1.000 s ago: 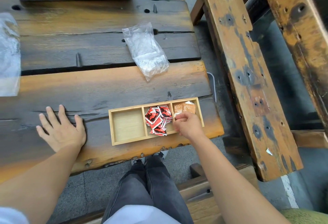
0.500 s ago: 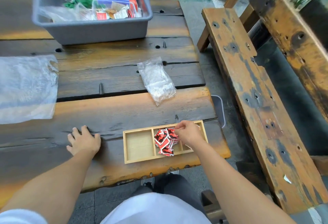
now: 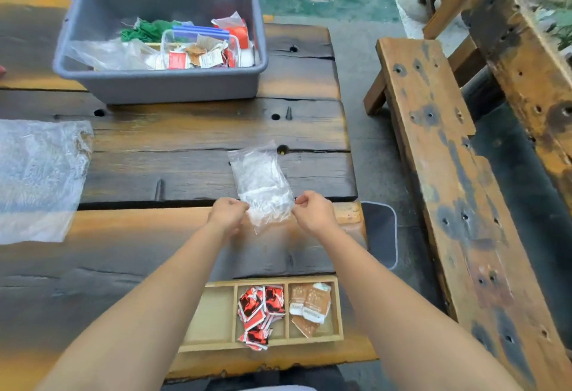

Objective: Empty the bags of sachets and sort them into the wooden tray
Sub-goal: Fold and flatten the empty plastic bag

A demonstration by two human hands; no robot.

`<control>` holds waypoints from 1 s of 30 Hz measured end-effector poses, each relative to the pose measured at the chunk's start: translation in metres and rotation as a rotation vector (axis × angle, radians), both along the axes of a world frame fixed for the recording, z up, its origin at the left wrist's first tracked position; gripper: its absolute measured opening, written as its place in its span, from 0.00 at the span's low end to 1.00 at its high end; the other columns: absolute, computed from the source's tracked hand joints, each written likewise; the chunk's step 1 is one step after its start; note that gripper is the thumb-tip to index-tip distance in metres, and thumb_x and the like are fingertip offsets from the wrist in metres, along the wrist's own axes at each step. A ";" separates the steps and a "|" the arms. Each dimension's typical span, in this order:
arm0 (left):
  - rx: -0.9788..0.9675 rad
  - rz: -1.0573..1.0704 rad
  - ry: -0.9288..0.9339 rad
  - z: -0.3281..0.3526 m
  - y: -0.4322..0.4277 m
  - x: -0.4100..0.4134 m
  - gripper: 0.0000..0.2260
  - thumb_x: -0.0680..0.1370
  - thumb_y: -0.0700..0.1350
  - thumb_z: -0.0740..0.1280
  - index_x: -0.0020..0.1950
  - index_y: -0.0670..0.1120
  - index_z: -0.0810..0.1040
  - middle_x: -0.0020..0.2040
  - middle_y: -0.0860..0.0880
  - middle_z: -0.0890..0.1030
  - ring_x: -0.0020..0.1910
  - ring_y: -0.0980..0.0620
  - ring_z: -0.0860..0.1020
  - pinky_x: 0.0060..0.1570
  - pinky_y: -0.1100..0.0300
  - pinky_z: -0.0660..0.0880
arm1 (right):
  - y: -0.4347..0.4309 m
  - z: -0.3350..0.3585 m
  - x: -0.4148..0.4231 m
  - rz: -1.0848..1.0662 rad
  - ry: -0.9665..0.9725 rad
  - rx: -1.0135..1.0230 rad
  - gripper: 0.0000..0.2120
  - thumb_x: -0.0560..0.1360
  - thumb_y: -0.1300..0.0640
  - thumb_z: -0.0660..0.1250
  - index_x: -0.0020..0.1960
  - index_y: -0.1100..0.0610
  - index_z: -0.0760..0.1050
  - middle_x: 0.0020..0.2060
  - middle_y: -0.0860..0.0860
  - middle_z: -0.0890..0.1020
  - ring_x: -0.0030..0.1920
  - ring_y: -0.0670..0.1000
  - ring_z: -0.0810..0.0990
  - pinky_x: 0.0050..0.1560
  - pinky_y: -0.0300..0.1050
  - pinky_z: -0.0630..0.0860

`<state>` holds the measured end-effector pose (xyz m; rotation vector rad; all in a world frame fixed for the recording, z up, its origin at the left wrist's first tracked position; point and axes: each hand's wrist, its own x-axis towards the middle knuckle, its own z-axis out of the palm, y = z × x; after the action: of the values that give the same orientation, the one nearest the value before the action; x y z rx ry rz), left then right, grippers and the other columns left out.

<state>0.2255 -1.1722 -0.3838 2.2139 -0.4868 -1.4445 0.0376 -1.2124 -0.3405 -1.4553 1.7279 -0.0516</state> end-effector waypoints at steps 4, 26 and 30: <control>0.104 0.045 -0.107 -0.060 -0.012 -0.014 0.25 0.60 0.59 0.72 0.49 0.43 0.80 0.42 0.43 0.84 0.46 0.42 0.84 0.46 0.50 0.83 | -0.031 -0.029 -0.002 0.045 -0.025 0.031 0.19 0.77 0.55 0.65 0.67 0.58 0.73 0.60 0.56 0.80 0.61 0.57 0.77 0.58 0.48 0.73; -0.278 0.264 0.151 0.014 0.046 -0.084 0.03 0.82 0.38 0.63 0.52 0.44 0.72 0.43 0.45 0.78 0.32 0.52 0.76 0.28 0.63 0.78 | 0.030 -0.013 -0.049 -0.387 -0.380 0.193 0.11 0.73 0.71 0.69 0.40 0.58 0.73 0.40 0.54 0.81 0.39 0.52 0.82 0.49 0.51 0.84; -0.294 0.156 0.213 0.026 0.054 -0.112 0.13 0.78 0.39 0.70 0.60 0.44 0.73 0.43 0.44 0.80 0.31 0.53 0.74 0.29 0.62 0.77 | 0.054 -0.003 -0.081 -0.508 -0.378 0.134 0.13 0.73 0.73 0.66 0.38 0.57 0.72 0.37 0.53 0.79 0.36 0.51 0.81 0.52 0.55 0.83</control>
<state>0.1134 -1.1183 -0.3577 1.8052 -0.4145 -1.4067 -0.0433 -1.1580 -0.3431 -0.8168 1.7000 -0.4438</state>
